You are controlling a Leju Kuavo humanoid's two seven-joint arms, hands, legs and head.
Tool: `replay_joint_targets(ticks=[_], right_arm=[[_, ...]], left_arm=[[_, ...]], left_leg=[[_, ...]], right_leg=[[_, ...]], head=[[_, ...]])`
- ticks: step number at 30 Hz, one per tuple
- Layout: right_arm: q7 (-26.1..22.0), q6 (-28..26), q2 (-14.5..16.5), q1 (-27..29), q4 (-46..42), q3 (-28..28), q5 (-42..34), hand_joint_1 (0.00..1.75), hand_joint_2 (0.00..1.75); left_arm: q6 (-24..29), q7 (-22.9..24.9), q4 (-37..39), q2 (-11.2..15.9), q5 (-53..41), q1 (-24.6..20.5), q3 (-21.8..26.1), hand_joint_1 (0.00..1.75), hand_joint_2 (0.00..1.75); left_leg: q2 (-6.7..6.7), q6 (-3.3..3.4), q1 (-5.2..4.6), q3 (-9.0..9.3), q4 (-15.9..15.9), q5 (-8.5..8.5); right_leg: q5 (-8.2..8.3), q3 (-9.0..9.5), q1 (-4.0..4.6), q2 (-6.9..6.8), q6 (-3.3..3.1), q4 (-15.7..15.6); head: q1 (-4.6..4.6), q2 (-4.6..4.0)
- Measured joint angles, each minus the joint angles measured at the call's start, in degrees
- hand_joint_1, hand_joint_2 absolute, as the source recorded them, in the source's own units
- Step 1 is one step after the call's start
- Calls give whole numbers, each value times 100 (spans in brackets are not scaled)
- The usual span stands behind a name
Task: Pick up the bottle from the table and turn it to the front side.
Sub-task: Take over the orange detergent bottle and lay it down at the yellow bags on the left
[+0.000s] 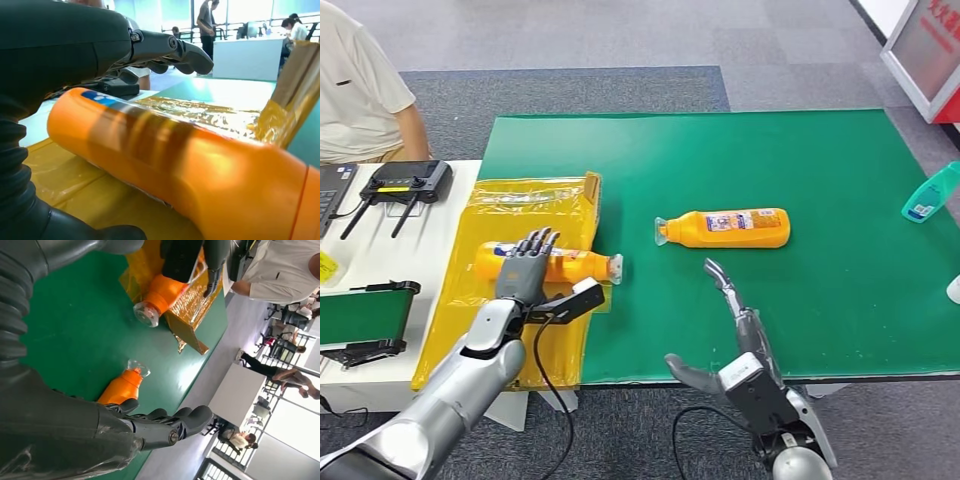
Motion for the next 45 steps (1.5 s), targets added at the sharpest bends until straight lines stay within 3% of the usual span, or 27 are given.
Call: replay_joint_targets(ticks=[10,21,31,34,39,42,45], right_arm=[[19,7,8,241,0,-97,71,0,175],[19,-167,61,527,-96,-168,253,0,175],[17,-215,64,606,-142,-238,275,0,175],[3,-279,65,631,-143,-246,280,0,175],[-52,-232,63,701,-156,-257,33,0,175],[-18,289,62,702,-151,-304,-628,0,175],[203,914,46,597,-94,-429,-1248,0,175]], left_arm=[[-197,-244,-1337,193,543,397,320,0,175],[-769,-748,-3849,311,2105,944,317,0,175],[-940,-1006,-4644,393,2745,1140,288,0,175],[-1166,-1231,-4903,434,3512,1253,276,0,175],[-1861,-1943,-5531,513,5833,1787,316,0,175],[-2317,-2386,-5860,564,6933,2328,461,0,175],[-2699,-2643,-6048,640,7411,2838,670,0,175]], left_leg=[[0,0,0,0,0,0],[0,1,0,-3,0,-2],[0,1,0,-3,0,-1],[0,1,0,-3,0,-1],[1,1,0,-3,-1,-8],[2,2,0,-3,-1,-16],[2,4,0,-3,-2,-19]], right_leg=[[0,0,0,0,0,0],[-2,-2,0,0,1,-1],[-2,-1,0,0,1,-1],[-2,-1,0,0,1,0],[-9,-1,0,1,-1,0],[-18,-1,0,1,-3,-1],[-23,0,0,1,-2,-1]], head=[[0,0],[-1,0],[0,0],[-1,0],[0,0],[-1,0],[-1,0]])
